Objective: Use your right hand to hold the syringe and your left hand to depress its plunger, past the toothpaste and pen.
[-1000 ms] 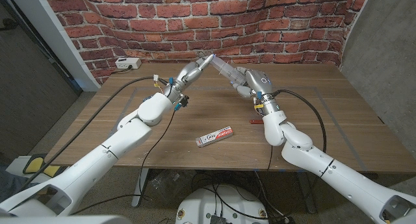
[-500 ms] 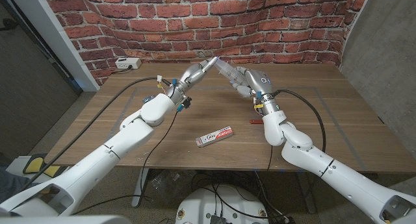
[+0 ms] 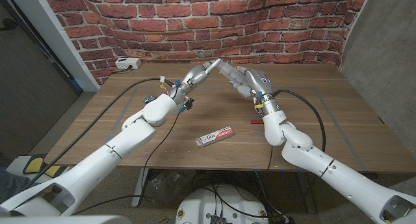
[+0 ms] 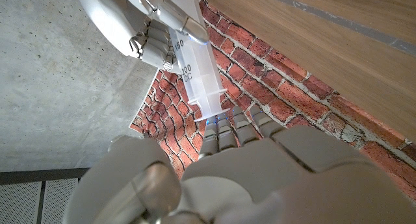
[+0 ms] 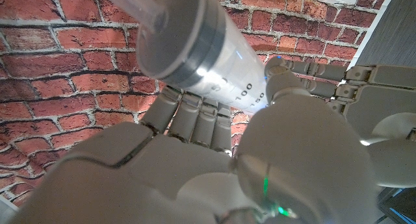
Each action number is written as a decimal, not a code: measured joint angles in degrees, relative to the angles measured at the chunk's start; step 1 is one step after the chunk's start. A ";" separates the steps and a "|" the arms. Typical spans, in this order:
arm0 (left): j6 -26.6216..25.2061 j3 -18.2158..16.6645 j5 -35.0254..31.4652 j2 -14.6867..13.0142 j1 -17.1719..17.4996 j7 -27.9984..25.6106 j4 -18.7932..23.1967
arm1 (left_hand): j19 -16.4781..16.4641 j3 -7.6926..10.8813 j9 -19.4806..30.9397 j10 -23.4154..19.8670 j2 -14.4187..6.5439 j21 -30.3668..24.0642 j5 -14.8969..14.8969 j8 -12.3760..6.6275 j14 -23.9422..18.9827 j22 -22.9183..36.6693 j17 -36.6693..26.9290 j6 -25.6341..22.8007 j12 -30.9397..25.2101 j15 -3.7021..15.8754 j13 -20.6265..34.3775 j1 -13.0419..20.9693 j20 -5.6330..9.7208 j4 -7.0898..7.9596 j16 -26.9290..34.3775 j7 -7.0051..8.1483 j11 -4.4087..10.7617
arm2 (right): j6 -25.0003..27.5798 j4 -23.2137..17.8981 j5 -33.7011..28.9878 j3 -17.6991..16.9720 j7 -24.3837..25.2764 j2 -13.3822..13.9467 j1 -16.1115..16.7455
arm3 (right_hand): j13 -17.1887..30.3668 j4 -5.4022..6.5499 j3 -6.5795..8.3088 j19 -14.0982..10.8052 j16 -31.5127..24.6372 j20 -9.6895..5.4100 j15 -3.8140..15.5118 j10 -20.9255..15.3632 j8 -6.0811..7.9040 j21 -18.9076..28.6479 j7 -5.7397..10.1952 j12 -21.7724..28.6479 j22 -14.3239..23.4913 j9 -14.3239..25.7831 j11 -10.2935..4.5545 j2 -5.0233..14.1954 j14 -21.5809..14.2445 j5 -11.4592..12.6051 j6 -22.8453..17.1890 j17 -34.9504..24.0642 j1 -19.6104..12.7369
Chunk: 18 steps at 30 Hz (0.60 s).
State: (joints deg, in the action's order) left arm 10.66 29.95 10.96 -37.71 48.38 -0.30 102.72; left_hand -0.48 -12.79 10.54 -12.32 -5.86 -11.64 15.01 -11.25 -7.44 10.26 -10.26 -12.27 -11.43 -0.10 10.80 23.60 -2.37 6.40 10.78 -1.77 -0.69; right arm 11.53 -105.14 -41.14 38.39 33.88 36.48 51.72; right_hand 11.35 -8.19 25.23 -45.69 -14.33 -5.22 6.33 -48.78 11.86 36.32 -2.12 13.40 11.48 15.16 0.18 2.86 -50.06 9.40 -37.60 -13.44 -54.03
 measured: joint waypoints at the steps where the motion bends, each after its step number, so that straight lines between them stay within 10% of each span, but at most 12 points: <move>1: 0.00 0.04 0.00 0.01 -0.04 0.00 0.00 | 0.00 0.00 -0.02 0.00 0.00 0.00 0.00 0.01 0.00 0.00 0.00 0.00 0.08 0.00 -0.01 0.00 0.00 0.00 0.00 0.00 0.00 | -0.01 0.00 0.01 0.00 0.02 0.00 0.00 | 0.00 0.00 0.00 0.00 0.00 0.00 0.00 0.00 -0.02 0.00 0.00 0.00 0.00 0.10 0.00 0.00 0.00 0.00 0.00 0.00 0.00; 18: -0.56 0.86 -0.42 0.28 -0.53 0.54 -0.21 | 0.53 -0.33 -0.03 0.41 0.00 0.00 0.00 0.21 0.62 0.00 0.00 -0.01 0.14 -0.01 -0.03 0.00 0.12 -0.01 0.00 0.04 -0.01 | -0.08 0.12 0.18 -0.20 0.20 0.07 0.12 | 0.32 0.00 0.00 0.41 0.00 0.01 -0.03 0.01 0.02 0.34 0.00 0.25 0.00 0.17 -0.02 0.00 -0.01 0.16 0.00 0.00 0.00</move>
State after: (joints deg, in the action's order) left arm 10.10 30.81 10.55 -37.42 47.85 0.23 102.51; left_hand 0.04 -13.11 10.51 -11.90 -5.85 -11.64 15.01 -11.05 -6.82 10.25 -10.26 -12.28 -11.29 -0.11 10.77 23.60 -2.25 6.39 10.78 -1.73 -0.70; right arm 11.44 -105.02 -40.96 38.19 34.07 36.56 51.84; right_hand 11.67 -8.19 25.23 -45.28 -14.33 -5.21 6.30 -48.76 11.88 36.66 -2.11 13.65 11.48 15.33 0.17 2.86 -50.07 9.56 -37.60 -13.44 -54.03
